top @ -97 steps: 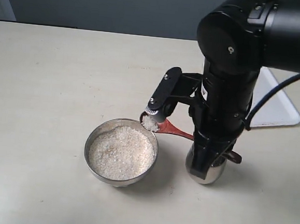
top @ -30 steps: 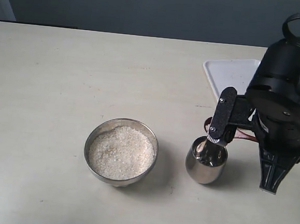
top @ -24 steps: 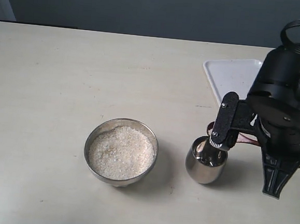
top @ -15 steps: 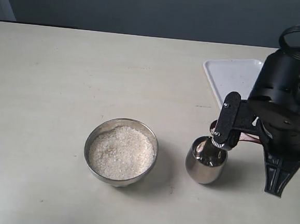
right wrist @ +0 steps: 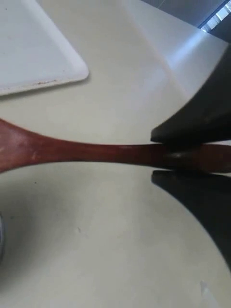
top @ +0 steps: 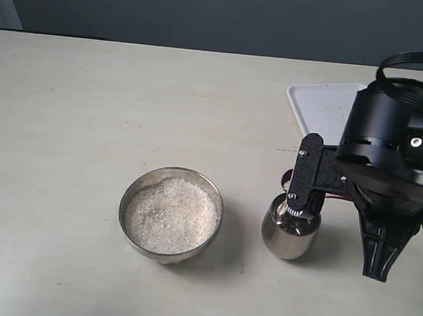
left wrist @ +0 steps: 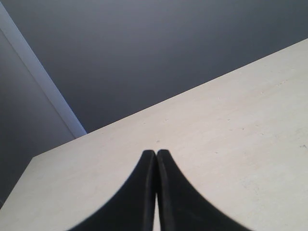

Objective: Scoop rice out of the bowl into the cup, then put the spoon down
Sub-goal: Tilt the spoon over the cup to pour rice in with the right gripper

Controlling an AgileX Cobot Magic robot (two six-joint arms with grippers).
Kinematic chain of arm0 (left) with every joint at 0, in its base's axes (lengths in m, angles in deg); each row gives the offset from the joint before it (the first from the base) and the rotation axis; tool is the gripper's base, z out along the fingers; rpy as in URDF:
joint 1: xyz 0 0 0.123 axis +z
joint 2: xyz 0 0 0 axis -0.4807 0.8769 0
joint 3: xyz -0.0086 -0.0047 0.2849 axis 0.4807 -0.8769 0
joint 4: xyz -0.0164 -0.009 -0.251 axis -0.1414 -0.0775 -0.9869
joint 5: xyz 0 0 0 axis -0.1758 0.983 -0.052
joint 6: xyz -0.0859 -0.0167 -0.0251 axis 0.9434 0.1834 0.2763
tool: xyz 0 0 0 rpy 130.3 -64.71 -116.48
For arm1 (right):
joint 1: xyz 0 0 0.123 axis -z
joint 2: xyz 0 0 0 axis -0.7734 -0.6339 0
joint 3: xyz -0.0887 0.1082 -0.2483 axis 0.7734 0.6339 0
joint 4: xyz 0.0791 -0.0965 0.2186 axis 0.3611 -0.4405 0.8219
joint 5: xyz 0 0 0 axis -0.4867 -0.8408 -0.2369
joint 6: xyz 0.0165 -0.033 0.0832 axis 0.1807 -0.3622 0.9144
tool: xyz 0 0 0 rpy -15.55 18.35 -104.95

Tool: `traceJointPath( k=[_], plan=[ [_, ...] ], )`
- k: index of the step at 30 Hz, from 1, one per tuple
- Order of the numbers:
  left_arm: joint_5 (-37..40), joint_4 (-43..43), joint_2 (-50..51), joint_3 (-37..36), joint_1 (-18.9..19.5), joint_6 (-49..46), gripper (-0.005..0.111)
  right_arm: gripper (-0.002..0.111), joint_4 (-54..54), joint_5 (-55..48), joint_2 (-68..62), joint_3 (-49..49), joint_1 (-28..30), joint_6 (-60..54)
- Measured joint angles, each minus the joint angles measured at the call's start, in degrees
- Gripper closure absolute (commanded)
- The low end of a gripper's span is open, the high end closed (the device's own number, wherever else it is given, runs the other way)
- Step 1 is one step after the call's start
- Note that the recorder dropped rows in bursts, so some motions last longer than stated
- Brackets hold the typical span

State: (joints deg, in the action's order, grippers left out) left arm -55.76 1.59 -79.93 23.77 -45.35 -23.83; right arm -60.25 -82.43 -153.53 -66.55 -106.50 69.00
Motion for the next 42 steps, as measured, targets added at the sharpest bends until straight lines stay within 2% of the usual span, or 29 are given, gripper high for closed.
traceJointPath(
  k=[23,31,42],
  plan=[
    [0.00,0.00,0.00,0.00,0.00,0.00,0.106,0.109,-5.24,0.03,0.09,4.29,-0.27,4.98],
    [0.00,0.00,0.00,0.00,0.00,0.00,0.106,0.109,-7.97,-0.10,0.09,4.29,-4.35,5.75],
    [0.00,0.00,0.00,0.00,0.00,0.00,0.106,0.109,-9.40,-0.10,0.09,4.29,-4.71,7.53]
  ],
)
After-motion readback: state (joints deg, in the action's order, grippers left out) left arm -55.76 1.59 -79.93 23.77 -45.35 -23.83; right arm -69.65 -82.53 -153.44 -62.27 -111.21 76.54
